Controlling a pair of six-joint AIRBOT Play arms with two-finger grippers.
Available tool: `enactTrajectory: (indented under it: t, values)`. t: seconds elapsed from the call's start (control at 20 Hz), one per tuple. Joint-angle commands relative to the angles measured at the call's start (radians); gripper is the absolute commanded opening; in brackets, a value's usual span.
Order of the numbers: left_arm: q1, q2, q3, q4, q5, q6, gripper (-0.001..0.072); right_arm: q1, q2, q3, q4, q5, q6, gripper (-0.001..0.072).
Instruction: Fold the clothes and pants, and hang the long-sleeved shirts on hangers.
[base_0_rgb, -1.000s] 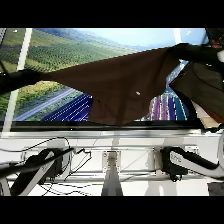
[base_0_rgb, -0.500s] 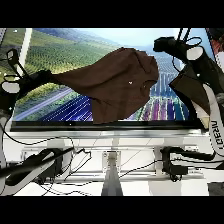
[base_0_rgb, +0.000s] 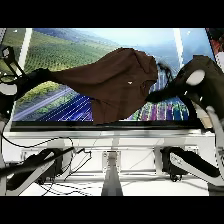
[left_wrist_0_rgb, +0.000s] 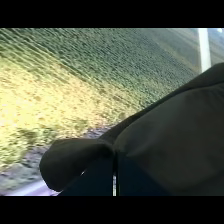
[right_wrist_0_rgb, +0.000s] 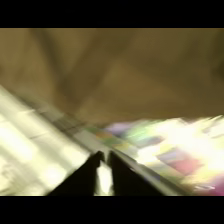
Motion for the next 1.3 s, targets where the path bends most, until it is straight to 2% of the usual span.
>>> enactTrajectory:
  t: [0.0, 0.2, 0.3, 0.4, 0.8, 0.9, 1.1, 1.25]
  values:
    - [-0.001, 0.004, -0.001, 0.001, -0.059, 0.0, 0.0015, 0.057, 0.07, -0.325, 0.245, -0.195, 0.117, 0.0522]
    - [-0.001, 0.004, -0.001, 0.0, -0.066, 0.0, 0.0015, 0.126, 0.018, -0.38, 0.29, -0.435, 0.241, 0.0521]
    - [-0.001, 0.004, -0.001, 0.0, -0.066, 0.0, 0.0015, 0.153, -0.034, -0.379, 0.326, -0.494, 0.286, 0.0476]
    - [-0.001, 0.003, -0.001, 0.0, -0.066, 0.0, 0.0015, 0.16, -0.092, -0.379, 0.357, -0.496, 0.301, 0.0401]
    - [-0.001, 0.0, -0.001, 0.001, -0.065, 0.0, 0.0015, 0.167, -0.156, -0.28, 0.41, -0.521, 0.3, 0.0364]
    - [-0.001, 0.0, -0.001, 0.001, -0.065, 0.0, 0.0015, 0.219, -0.166, -0.272, 0.41, -0.568, 0.301, 0.0304]
    - [-0.001, 0.001, -0.001, 0.001, -0.065, 0.0, 0.0015, 0.34, -0.164, -0.27, 0.409, -0.584, 0.294, 0.0303]
    - [-0.001, 0.001, -0.001, 0.001, -0.065, 0.0, 0.0015, 0.342, -0.164, -0.24, 0.392, -0.528, 0.246, 0.0303]
